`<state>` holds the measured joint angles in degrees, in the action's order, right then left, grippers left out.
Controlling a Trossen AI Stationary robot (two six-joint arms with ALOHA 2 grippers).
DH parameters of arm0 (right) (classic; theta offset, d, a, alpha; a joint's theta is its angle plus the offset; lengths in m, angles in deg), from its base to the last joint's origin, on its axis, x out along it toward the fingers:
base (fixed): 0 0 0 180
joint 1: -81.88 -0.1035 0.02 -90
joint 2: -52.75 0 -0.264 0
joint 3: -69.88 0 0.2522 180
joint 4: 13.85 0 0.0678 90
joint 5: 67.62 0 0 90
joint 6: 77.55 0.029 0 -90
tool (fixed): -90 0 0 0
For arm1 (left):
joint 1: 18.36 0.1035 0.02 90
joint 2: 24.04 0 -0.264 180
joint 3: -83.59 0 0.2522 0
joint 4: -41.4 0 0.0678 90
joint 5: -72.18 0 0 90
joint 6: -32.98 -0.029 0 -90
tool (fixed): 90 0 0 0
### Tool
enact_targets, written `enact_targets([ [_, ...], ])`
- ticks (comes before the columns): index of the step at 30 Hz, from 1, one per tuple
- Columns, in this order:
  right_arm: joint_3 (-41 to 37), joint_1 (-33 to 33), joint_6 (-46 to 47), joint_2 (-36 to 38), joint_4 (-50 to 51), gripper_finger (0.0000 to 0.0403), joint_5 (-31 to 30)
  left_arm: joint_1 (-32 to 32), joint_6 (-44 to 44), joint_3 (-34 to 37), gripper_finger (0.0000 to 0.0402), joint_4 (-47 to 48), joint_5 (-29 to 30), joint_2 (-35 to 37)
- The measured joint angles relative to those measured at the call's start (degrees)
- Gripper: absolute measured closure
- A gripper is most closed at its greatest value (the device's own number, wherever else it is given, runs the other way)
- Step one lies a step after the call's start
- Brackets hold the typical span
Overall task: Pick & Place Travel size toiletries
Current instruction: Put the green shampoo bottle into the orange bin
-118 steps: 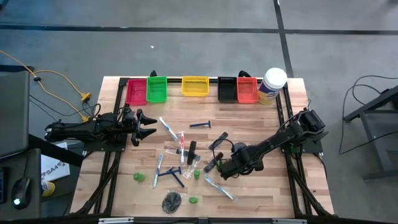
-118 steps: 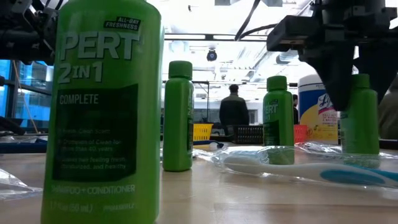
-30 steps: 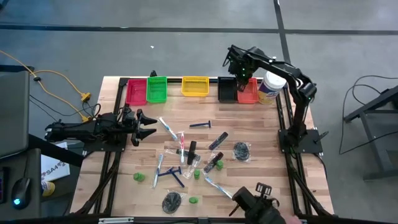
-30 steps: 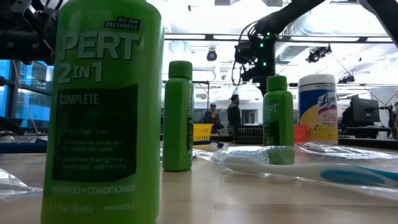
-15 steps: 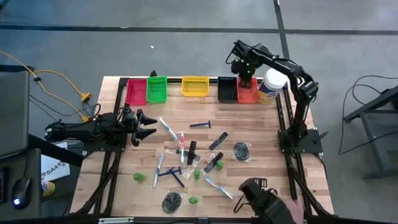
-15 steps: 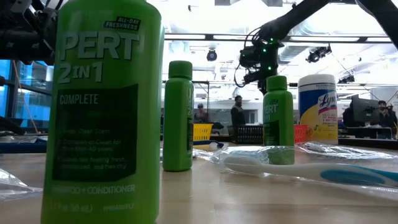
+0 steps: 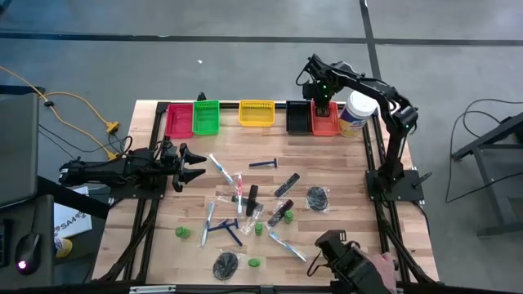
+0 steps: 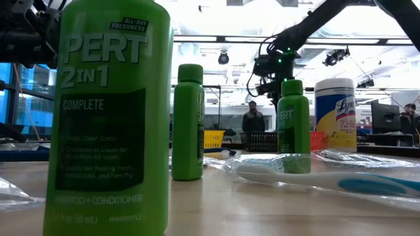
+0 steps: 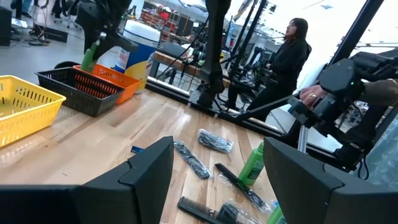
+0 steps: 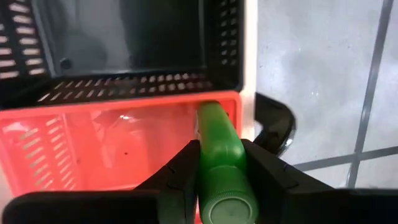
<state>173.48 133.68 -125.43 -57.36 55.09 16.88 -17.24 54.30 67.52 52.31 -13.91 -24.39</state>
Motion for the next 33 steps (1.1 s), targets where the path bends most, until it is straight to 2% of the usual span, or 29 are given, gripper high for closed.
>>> enact_targets([
  [12,0.0,0.5,0.7,0.0,0.0,0.0306,1.6,0.0,0.0,0.0,0.016,0.0,0.0,0.0],
  [20,-3.1,0.4,1.2,-0.1,-2.7,0.0307,-1.5,0.0,0.0,0.0,0.016,0.0,0.0,0.0],
  [33,-5.4,0.2,1.2,-0.1,-4.7,0.0305,-0.3,0.0,0.0,0.0,0.016,0.0,0.0,0.0],
])
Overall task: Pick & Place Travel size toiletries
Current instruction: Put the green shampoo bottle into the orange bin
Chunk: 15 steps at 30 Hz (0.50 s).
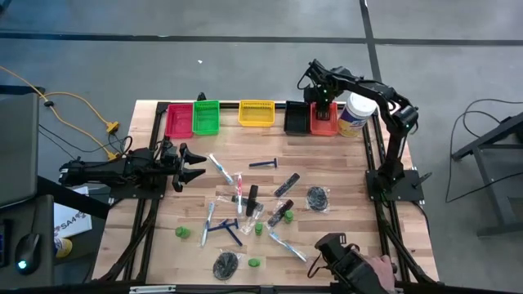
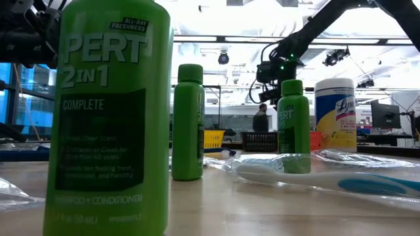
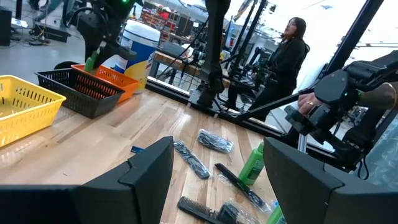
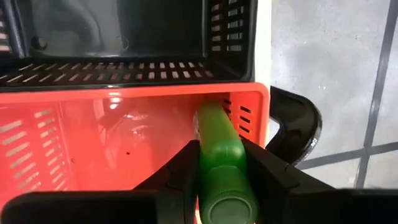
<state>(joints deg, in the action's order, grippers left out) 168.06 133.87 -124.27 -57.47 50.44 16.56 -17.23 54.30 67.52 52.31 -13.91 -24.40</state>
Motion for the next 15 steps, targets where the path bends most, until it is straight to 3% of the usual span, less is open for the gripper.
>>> enact_targets([
  [15,-0.1,-2.7,-1.4,0.0,-2.2,0.0259,0.0,0.0,0.0,0.0,0.016,0.0,0.0,0.0],
])
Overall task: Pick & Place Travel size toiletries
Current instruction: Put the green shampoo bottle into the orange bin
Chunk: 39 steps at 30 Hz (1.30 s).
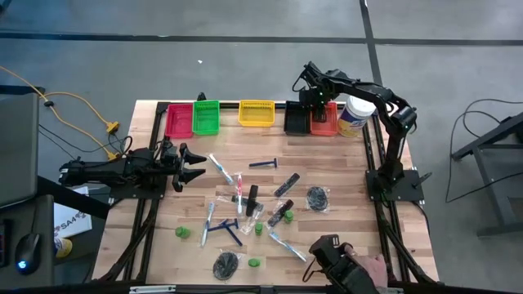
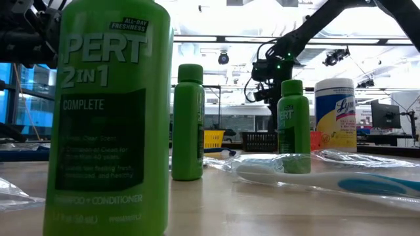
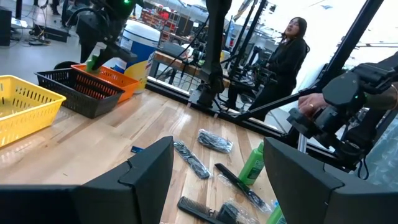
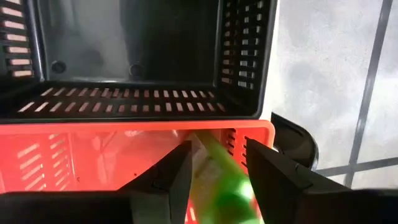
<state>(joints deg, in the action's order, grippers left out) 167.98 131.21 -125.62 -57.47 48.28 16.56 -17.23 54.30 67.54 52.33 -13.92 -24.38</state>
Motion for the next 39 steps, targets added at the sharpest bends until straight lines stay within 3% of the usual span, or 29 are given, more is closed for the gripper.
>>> enact_targets([
  [11,0.0,-0.5,1.6,1.6,-0.5,0.0213,-3.0,0.0,0.0,0.0,0.016,0.0,0.0,0.0],
  [19,0.0,-2.6,10.4,9.1,0.8,0.0186,-2.4,0.0,0.0,0.0,0.016,0.0,0.0,0.0],
  [26,0.0,-8.8,15.9,17.8,7.2,0.0191,-1.5,0.0,0.0,0.0,0.016,0.0,0.0,0.0],
  [28,0.0,-11.3,21.0,20.0,9.2,0.0192,-1.6,0.0,0.0,0.0,0.016,0.0,0.0,0.0],
  [34,0.1,-20.7,47.8,24.8,14.5,0.019,-0.9,0.0,0.0,0.0,0.016,0.0,0.0,0.0],
  [39,0.1,-29.2,65.7,26.1,19.2,0.0195,7.2,0.0,0.0,0.0,0.016,0.0,0.0,0.0],
])
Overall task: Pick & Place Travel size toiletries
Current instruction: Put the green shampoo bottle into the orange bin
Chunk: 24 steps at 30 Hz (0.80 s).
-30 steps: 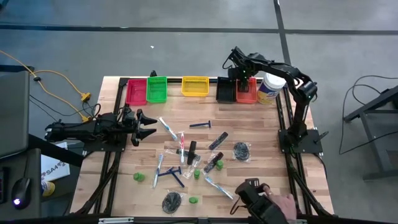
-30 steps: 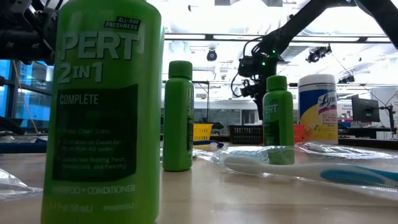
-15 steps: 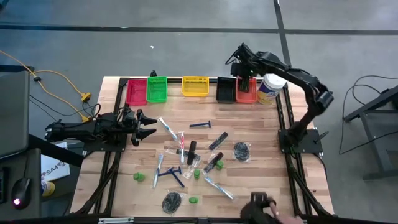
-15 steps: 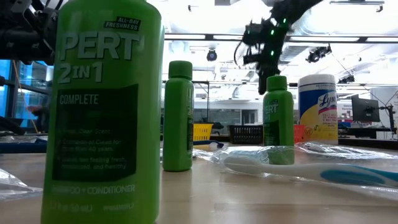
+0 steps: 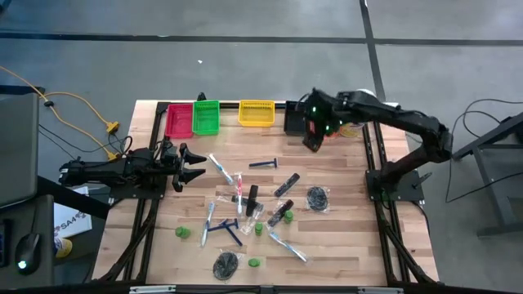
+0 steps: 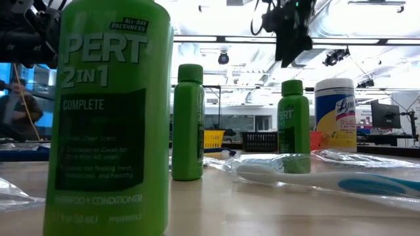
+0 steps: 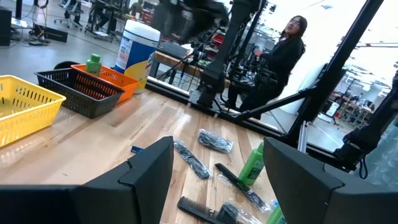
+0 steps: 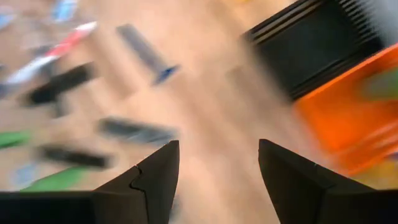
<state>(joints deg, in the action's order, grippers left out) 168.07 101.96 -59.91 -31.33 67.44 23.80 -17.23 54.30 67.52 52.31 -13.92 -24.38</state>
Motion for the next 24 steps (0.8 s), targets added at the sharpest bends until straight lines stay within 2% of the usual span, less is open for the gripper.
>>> enact_targets([
  [3,0.0,-5.3,8.9,0.0,0.8,0.0198,5.1,0.0,0.0,0.0,0.016,0.0,0.0,0.0],
  [5,0.0,-9.1,14.2,0.0,0.5,0.02,6.2,0.0,0.0,0.0,0.016,0.0,0.0,0.0],
  [9,0.0,-16.3,23.9,-0.6,-1.9,0.0203,5.2,0.0,0.0,0.0,0.016,0.0,0.0,0.0],
  [16,0.0,-25.5,37.7,-1.6,-6.2,0.0193,-1.2,0.0,0.0,0.0,0.016,0.0,0.0,0.0],
  [21,-0.1,-30.3,45.9,-3.7,-8.7,0.017,-2.5,0.0,0.0,0.0,0.016,0.0,0.0,0.0],
  [24,0.0,-32.0,48.8,-5.5,-12.6,0.0158,-1.0,0.0,0.0,0.0,0.016,0.0,0.0,0.0],
])
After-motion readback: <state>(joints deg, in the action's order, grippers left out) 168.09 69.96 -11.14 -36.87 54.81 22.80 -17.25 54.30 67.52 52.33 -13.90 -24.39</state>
